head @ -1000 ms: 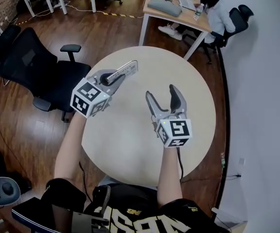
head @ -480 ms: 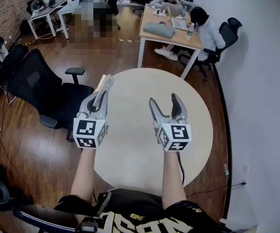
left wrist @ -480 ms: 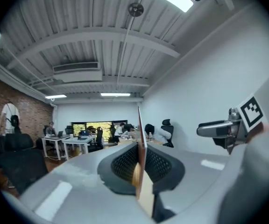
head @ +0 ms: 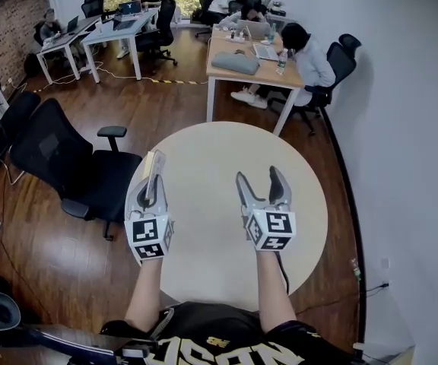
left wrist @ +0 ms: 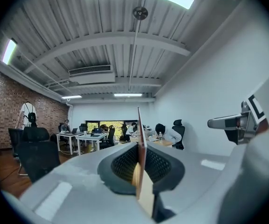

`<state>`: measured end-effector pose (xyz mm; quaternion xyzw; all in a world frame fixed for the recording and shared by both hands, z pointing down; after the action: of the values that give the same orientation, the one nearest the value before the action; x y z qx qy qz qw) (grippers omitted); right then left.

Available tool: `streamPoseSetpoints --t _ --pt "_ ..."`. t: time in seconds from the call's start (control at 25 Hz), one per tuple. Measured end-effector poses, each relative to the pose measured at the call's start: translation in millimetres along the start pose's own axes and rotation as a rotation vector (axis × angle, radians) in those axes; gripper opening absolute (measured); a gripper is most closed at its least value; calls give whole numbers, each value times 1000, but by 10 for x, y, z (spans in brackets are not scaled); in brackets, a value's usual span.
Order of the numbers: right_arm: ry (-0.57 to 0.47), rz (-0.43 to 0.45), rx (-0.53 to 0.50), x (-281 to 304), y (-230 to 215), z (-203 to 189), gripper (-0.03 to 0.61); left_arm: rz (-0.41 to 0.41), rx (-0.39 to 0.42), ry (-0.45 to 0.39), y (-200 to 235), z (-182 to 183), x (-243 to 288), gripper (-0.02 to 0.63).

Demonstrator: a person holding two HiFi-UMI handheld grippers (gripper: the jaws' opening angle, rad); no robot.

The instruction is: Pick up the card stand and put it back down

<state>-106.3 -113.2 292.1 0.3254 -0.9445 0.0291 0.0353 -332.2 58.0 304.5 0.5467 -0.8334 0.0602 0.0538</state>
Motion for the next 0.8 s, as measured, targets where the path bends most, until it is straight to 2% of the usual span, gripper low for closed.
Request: streamPoseSetpoints --t 0.12,0.32,0.68,0.8 --pt "-16 -25 -29 -87 -32 18 371 -12 15 -34 -45 83 -39 18" --pt "-37 -70 -5 -201 -93 39 371 -37 68 -92 -184 227 -54 18" --pt "-41 -77 -22 -347 -100 46 371 -118 112 -137 -412 320 -117 17" --pt "-36 -90 -20 -395 -132 25 371 -127 103 -131 -453 344 -103 17"
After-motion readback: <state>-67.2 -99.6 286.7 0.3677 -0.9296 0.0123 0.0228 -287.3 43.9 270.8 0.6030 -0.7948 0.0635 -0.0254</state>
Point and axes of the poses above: the fingertips, and each gripper's own axes: x forward along the fingers, y to its left, z out of its top, the point moved 7 cm from there along -x, backward along the fingers, and after that the axes turned 6 degrees about y, right-handed, at the moved point
